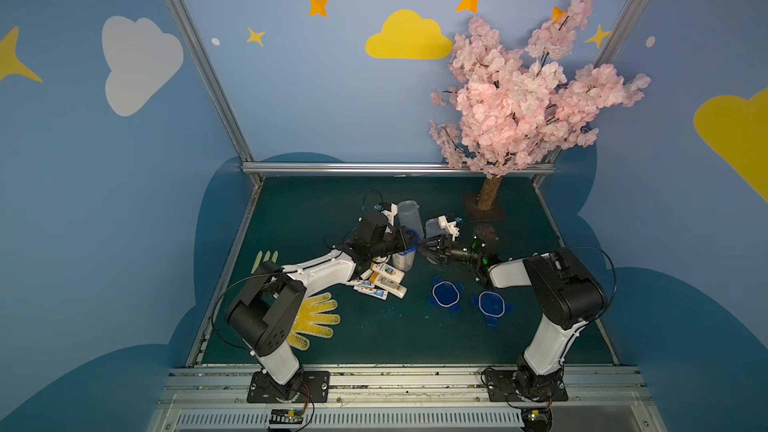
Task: Take out toiletry kits
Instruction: Unfasten the latch on the container.
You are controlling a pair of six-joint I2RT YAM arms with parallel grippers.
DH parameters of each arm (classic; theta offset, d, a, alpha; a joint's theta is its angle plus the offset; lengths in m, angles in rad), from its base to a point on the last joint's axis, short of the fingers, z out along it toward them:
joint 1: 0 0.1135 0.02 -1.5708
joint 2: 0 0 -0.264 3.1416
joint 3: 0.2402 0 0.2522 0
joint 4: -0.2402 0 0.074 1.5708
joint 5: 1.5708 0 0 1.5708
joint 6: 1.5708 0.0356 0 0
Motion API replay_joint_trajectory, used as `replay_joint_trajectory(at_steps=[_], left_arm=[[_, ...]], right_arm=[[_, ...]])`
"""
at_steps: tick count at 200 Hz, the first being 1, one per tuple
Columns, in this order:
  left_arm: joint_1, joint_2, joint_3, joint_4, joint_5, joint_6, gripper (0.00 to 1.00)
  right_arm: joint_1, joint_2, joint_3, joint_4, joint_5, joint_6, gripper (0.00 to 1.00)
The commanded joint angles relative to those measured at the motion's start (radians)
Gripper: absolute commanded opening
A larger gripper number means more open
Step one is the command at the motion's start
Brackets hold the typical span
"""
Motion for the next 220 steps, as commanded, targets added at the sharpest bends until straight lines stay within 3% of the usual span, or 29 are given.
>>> replay_joint_trajectory(at_steps=[1,159,191,220], left_arm=[[0.027,0.142,-0.125,-0.464,-0.106,0.014,0.02],[0.026,0.152,-0.133,-0.497,-0.132,0.011,0.02],[0.027,0.121,-0.099,-0.531,-0.137,0.032,0.02],[0.025,0.081,-0.046,-0.572,-0.137,0.05,0.02]], right_arm=[[0.002,-0.056,0.036,0.198,-0.038,0.005,0.37],[-0.01,-0.193,-0.001,0.169,-0.042,-0.004,0.3],[-0.005,-0.299,0.023,-0.21,-0.023,-0.213,0.29],[0.029,-0.455,0.118,-0.821,0.101,-0.564,0.27]])
